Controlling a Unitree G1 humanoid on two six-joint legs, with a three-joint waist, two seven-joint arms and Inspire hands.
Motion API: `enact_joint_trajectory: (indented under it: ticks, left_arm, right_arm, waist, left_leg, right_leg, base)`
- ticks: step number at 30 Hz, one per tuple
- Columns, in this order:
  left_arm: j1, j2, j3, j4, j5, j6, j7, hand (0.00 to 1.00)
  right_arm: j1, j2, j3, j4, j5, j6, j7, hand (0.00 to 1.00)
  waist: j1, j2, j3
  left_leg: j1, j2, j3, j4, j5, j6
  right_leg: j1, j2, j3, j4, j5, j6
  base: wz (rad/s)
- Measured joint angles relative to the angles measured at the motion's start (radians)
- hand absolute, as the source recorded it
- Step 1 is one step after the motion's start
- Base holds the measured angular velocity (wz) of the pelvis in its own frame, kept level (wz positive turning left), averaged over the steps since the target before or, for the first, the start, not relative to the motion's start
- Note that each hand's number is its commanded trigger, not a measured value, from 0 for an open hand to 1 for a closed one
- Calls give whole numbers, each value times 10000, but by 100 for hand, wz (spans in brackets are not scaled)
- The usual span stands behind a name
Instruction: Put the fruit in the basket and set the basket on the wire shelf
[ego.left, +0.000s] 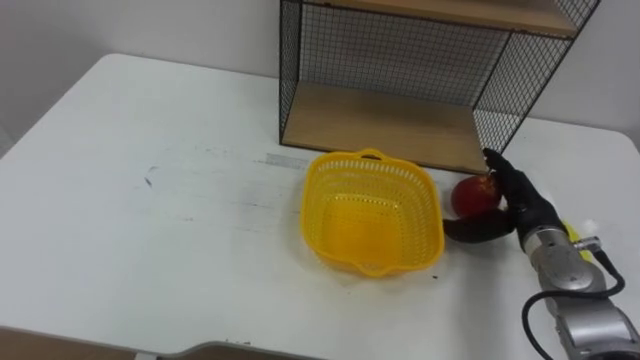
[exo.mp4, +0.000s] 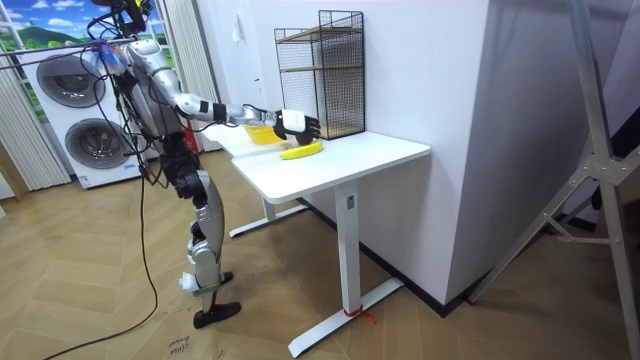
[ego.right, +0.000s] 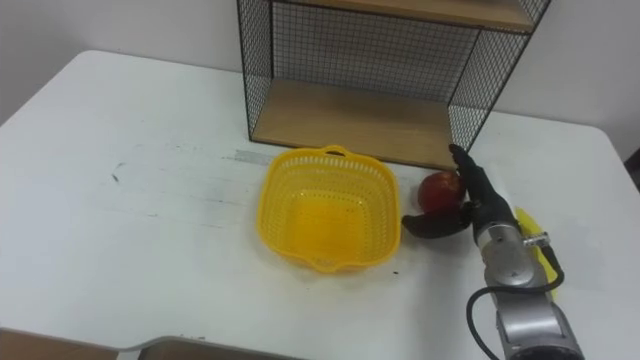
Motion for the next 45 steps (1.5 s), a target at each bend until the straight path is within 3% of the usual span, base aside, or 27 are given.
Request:
enact_joint_trajectory:
  ticks: [3,4,5,6,14,32,37,40,45]
  left_arm:
    - [101,-1,-8,-3,6,120,-173,0]
    - [151,-2,-11,-3,8,161,-261,0]
    - [180,-2,-10,-3,9,181,-284,0]
    - [235,0,-7,-4,13,218,-335,0]
    - [342,19,-4,-5,13,404,-650,0]
    - [167,68,-41,1,-15,382,-601,0]
    - [94,87,-5,1,-3,381,-478,0]
    - [73,88,98,0,12,332,-430,0]
    - [16,92,272,-3,132,235,-420,0]
  right_arm:
    - [-170,-29,2,404,-27,4,87,0]
    - [-208,-48,2,611,-29,6,86,53]
    - [-208,-60,2,715,-35,8,84,62]
    - [-201,-91,2,909,-52,34,110,100]
    - [-199,-341,-36,961,-420,220,25,100]
    - [-195,-355,-18,1204,-297,208,133,100]
    - [-167,-354,-14,1123,-22,214,115,100]
    - [31,-354,-22,710,14,218,151,100]
    - [819,-346,-28,-587,112,216,142,100]
  waist:
    - [-22,-2,-14]
    - [-36,18,-21]
    - [-37,21,-30]
    - [-48,22,-41]
    - [-73,-5,-115]
    - [-274,-76,-62]
    - [-270,-140,-55]
    - [-281,-202,-96]
    - [-322,-179,-79]
  left_leg:
    - [12,-2,-50,11,0,0]
    - [23,-6,-55,26,0,0]
    - [31,-7,-58,25,0,0]
    - [54,-9,-77,22,0,0]
    - [40,-28,-207,53,9,-17]
    - [16,-42,-263,196,7,-20]
    - [35,-36,-210,179,8,-21]
    - [11,-34,-154,165,8,-20]
    - [7,-23,-122,125,7,-19]
  right_leg:
    - [35,1,-27,0,0,0]
    - [57,0,-36,-2,0,-1]
    - [69,0,-40,-3,0,-1]
    - [95,-1,-49,-5,0,0]
    - [155,0,-157,-16,-1,-1]
    - [262,-7,-272,-47,-4,-4]
    - [264,33,-74,-201,-7,-12]
    - [208,34,-22,-184,-3,-14]
    - [153,25,-27,-132,10,-17]
  base:
    - [1]
    - [4]
    - [3]
    - [6]
    - [4]
    - [1]
    - [-2]
    - [-7]
    - [-1]
